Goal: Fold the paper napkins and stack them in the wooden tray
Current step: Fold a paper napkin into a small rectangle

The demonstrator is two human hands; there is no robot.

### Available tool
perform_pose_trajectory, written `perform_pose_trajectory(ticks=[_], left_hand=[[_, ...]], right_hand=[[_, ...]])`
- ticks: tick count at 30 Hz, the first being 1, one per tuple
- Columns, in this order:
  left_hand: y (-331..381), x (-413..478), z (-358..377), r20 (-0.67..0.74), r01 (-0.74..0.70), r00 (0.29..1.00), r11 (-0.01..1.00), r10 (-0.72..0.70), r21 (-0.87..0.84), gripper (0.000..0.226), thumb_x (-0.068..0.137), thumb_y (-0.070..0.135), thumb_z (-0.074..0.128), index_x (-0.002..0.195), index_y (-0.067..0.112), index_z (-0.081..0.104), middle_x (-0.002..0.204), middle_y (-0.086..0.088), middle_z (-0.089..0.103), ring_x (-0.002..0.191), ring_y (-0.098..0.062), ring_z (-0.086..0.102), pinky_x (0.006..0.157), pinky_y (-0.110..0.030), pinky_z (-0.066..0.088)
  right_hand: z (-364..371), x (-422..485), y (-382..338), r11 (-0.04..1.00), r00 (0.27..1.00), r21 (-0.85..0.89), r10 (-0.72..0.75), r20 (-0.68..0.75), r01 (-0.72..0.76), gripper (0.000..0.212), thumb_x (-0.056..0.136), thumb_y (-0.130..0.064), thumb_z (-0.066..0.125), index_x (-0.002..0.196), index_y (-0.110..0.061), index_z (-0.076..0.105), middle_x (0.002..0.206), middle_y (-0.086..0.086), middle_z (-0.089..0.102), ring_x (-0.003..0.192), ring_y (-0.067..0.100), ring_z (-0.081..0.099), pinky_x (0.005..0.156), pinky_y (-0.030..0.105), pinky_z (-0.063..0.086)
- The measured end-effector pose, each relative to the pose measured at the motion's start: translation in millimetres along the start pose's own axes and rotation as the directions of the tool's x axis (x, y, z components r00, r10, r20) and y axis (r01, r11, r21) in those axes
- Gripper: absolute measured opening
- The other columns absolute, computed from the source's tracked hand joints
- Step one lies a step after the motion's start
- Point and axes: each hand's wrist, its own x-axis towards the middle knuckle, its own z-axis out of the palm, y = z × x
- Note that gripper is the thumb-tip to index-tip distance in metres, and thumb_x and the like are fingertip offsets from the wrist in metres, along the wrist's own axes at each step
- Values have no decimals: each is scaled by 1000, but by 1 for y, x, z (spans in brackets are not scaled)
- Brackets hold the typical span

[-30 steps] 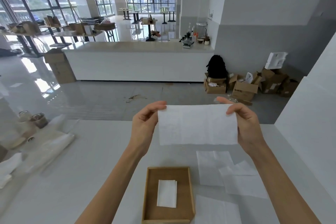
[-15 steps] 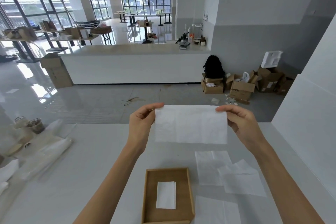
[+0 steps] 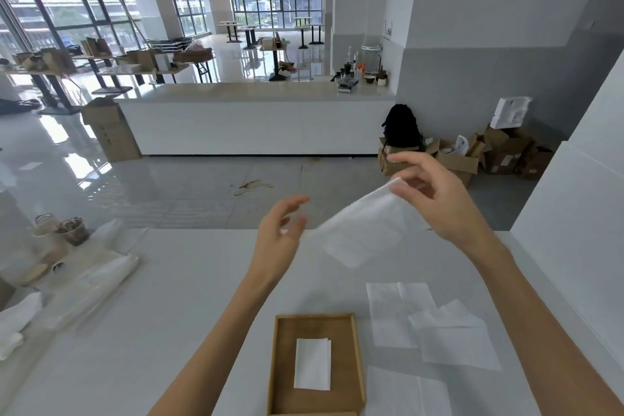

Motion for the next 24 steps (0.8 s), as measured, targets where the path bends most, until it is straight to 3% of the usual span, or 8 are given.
perform_pose_trajectory(ticks=[4, 7, 10, 13, 15, 17, 20, 24], left_hand=[[28, 15, 26, 347, -83, 935, 997, 77, 3, 45, 95, 37, 67, 138, 27, 57, 137, 15, 62, 129, 4, 52, 102, -4, 36], [43, 23, 43, 423, 4, 904, 987, 65, -160, 28, 97, 30, 67, 122, 16, 69, 118, -4, 74, 111, -19, 70, 97, -35, 56], [46, 22, 52, 405, 50, 912, 958, 72, -282, 21, 99, 29, 65, 105, 12, 74, 102, -12, 77, 92, -25, 76, 80, -36, 62], [48, 20, 53, 351, 127, 936, 920, 12, -370, 18, 98, 28, 66, 103, 13, 77, 100, -8, 80, 92, -24, 77, 77, -31, 61], [47, 20, 51, 304, 164, 952, 897, -35, -410, 15, 97, 25, 68, 101, 14, 77, 101, -9, 80, 93, -25, 77, 76, -32, 62], [48, 21, 48, 263, 181, 962, 880, -67, -438, 12, 97, 22, 69, 99, 14, 77, 98, -9, 81, 89, -23, 78, 72, -29, 61], [50, 23, 43, 260, 199, 962, 867, -84, -457, 13, 97, 20, 68, 101, 10, 76, 98, -10, 81, 87, -22, 78, 69, -26, 60], [50, 25, 41, 252, 201, 963, 879, -96, -433, 13, 97, 20, 68, 102, 12, 77, 100, -10, 81, 91, -25, 78, 73, -29, 62]], right_hand=[[-8, 31, -35, 969, 938, -216, -37, 344, 117, 50, 95, -22, 66, 133, -51, 51, 98, -17, 72, 97, 0, 65, 87, 17, 50], [-14, 44, -51, 936, 900, -290, -58, 433, 200, 50, 97, -22, 65, 135, -51, 50, 102, -17, 70, 101, 1, 64, 92, 24, 51], [-16, 49, -55, 928, 905, -305, -73, 419, 216, 47, 98, -22, 64, 136, -48, 52, 106, -20, 68, 105, 4, 63, 94, 28, 51], [-16, 42, -42, 950, 978, -273, -103, 182, 150, 45, 96, -40, 62, 139, -46, 49, 116, -28, 61, 117, 2, 55, 100, 31, 46], [-14, 30, -25, 983, 999, -178, 39, 23, -34, 65, 89, -62, 57, 148, -43, 38, 136, -22, 56, 130, 6, 47, 109, 35, 39], [-8, 15, -10, 966, 968, 66, 248, 30, -250, 82, 81, -71, 56, 152, -39, 32, 148, -15, 50, 133, 6, 46, 113, 37, 36], [5, -2, 10, 824, 919, 408, 334, 211, -393, 59, 84, -59, 63, 136, -31, 57, 126, -7, 72, 117, 17, 68, 100, 45, 54], [22, -9, 14, 798, 908, 439, 397, 134, -413, 34, 88, -43, 71, 112, -19, 74, 106, 2, 80, 100, 24, 75, 93, 45, 57]])
